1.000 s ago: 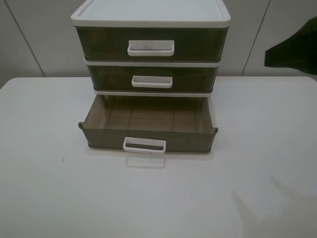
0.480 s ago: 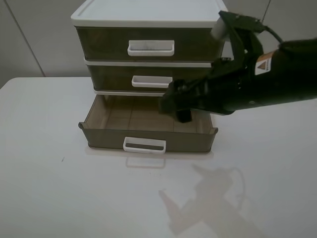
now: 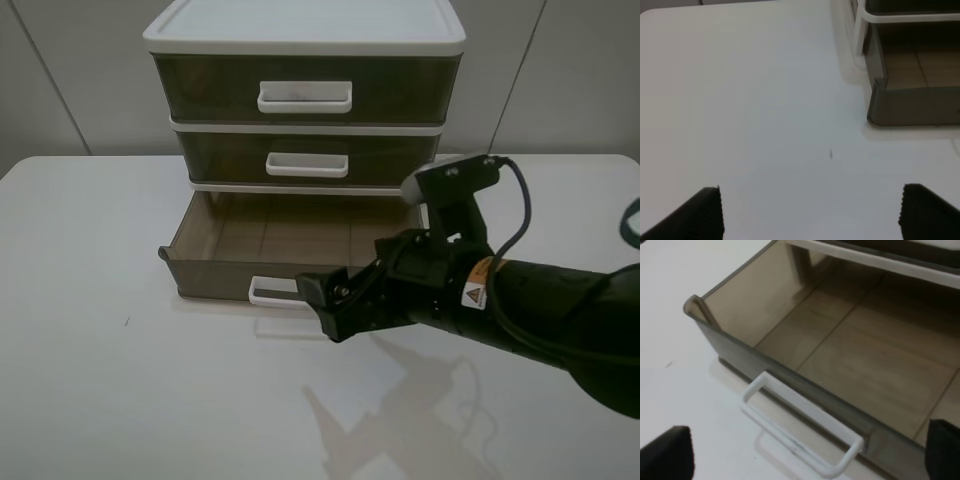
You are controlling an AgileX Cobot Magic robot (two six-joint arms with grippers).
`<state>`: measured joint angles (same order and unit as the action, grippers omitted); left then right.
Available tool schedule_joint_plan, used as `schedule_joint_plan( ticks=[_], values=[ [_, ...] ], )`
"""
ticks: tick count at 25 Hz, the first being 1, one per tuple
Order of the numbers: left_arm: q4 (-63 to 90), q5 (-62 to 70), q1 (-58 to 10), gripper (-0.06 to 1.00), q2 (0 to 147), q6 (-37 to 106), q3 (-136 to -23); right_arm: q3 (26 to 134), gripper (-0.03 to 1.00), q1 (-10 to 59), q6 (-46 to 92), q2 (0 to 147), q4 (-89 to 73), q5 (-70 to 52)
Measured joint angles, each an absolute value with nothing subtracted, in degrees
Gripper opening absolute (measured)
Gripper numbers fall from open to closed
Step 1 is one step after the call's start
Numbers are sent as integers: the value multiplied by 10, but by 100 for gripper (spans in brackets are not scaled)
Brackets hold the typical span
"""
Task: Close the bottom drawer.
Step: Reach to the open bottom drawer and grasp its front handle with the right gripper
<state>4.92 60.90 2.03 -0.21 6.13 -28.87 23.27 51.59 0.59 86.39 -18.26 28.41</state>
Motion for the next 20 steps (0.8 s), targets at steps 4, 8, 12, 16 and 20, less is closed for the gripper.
schedule_joint_plan(
  ticks=[4, 8, 12, 16, 20],
  values=[
    [49, 609, 20, 72, -2, 61, -289, 230, 81, 516, 26, 911, -201, 349],
    [49, 609, 20, 72, -2, 61, -289, 230, 81, 516, 29, 972, -229, 401],
    [49, 609, 20, 72, -2, 61, -289, 230, 81, 534, 29, 998, -232, 438],
    [49, 609, 20, 72, -2, 61, -289, 230, 81, 559, 29, 1000, -232, 466],
    [49, 609, 20, 72, -2, 61, -289, 230, 80, 563, 29, 1000, -233, 464]
  ],
)
